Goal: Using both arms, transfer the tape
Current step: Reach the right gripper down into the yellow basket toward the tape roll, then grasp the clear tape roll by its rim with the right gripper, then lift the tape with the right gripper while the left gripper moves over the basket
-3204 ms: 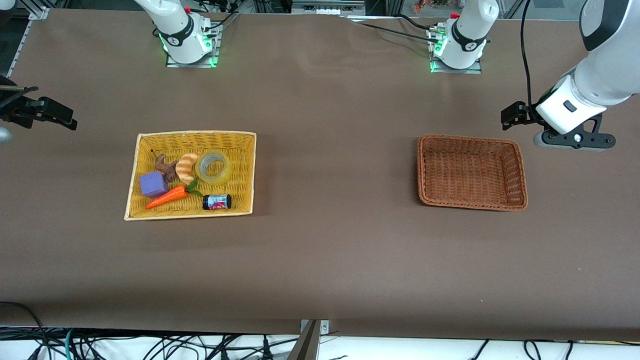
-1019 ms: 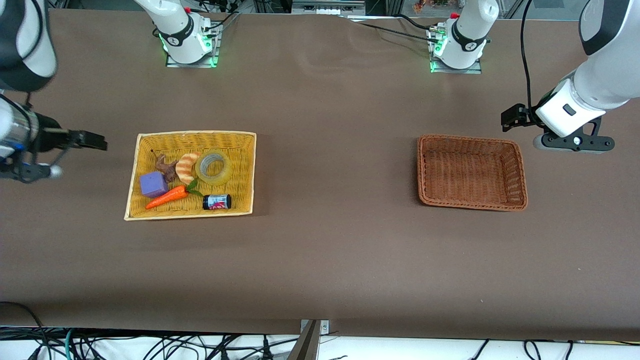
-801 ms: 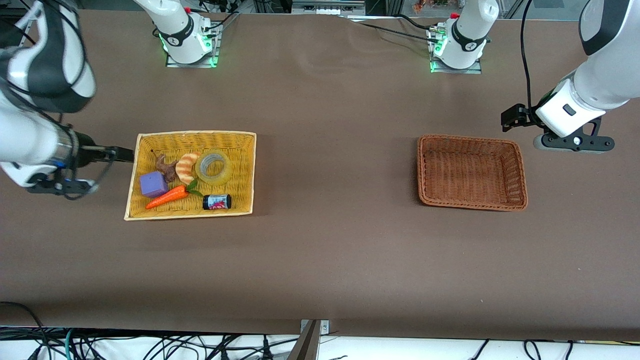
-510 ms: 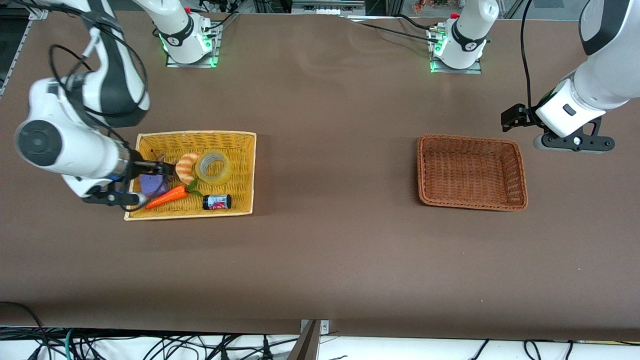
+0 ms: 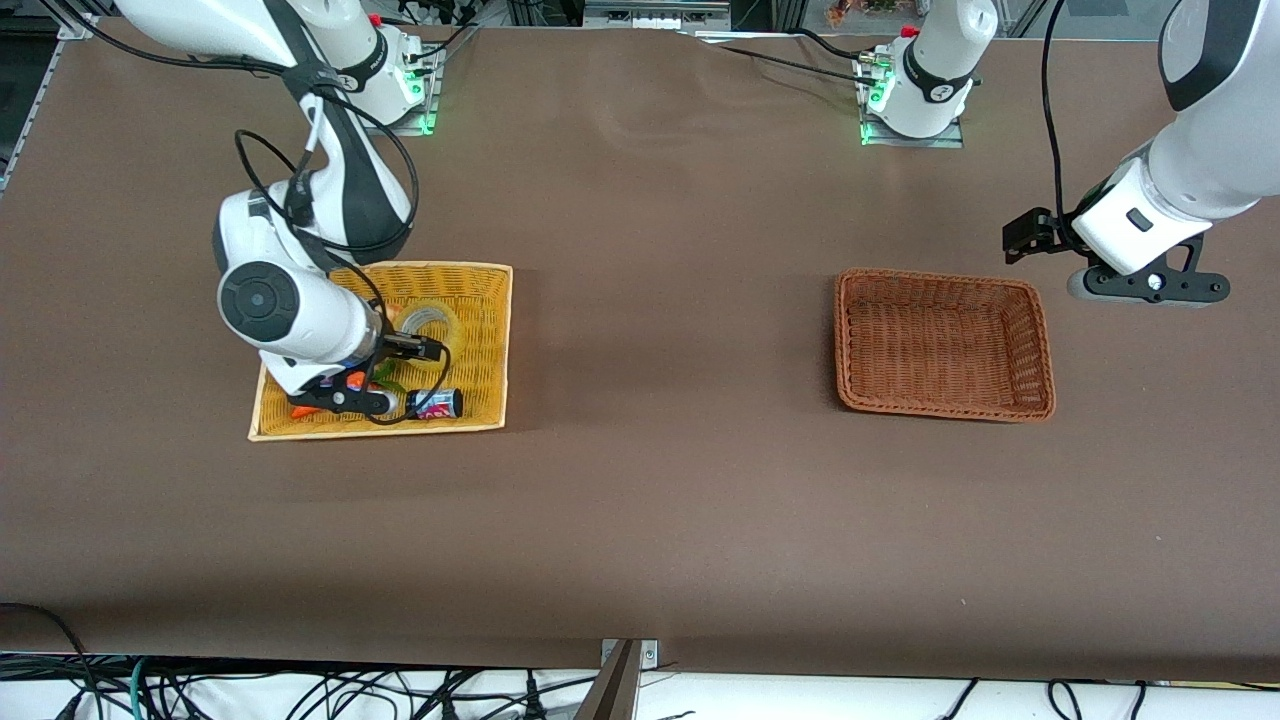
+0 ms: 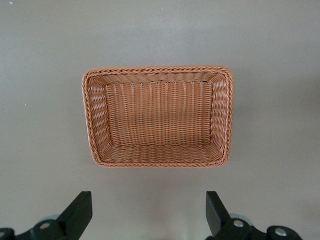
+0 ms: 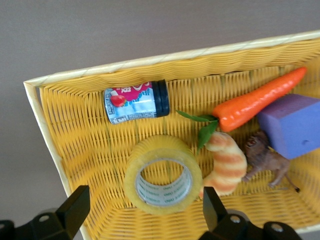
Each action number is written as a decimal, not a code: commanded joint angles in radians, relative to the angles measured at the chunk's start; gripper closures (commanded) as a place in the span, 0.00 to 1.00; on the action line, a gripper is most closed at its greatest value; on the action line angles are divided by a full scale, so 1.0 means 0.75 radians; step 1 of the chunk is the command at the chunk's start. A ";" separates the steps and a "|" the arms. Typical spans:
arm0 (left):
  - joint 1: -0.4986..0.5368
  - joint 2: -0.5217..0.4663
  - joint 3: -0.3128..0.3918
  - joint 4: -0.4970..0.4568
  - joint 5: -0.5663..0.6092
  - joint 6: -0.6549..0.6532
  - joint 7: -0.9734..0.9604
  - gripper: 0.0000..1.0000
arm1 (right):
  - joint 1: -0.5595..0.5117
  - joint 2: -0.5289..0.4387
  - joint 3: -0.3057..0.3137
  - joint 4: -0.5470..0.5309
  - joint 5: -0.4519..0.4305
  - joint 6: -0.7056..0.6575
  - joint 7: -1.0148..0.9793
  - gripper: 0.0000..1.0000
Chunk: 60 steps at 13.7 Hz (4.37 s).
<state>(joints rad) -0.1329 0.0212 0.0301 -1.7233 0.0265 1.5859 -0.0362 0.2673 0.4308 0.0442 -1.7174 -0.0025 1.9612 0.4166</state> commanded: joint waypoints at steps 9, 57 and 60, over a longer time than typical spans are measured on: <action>-0.003 0.013 -0.014 0.027 -0.001 0.019 0.016 0.00 | -0.001 -0.028 0.062 -0.385 0.034 0.477 0.154 0.00; 0.067 0.090 -0.202 -0.335 -0.123 0.614 -0.124 0.00 | 0.660 0.675 0.201 0.645 -0.107 0.375 1.341 0.86; 0.067 0.092 -0.216 -0.335 -0.125 0.614 -0.134 0.00 | 0.652 0.598 0.195 0.664 -0.107 0.270 1.332 0.04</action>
<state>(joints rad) -0.0983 0.1031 -0.1144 -1.9633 -0.0462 2.0376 -0.1322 0.7489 0.9190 0.2023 -1.2472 -0.0772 2.2290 1.4059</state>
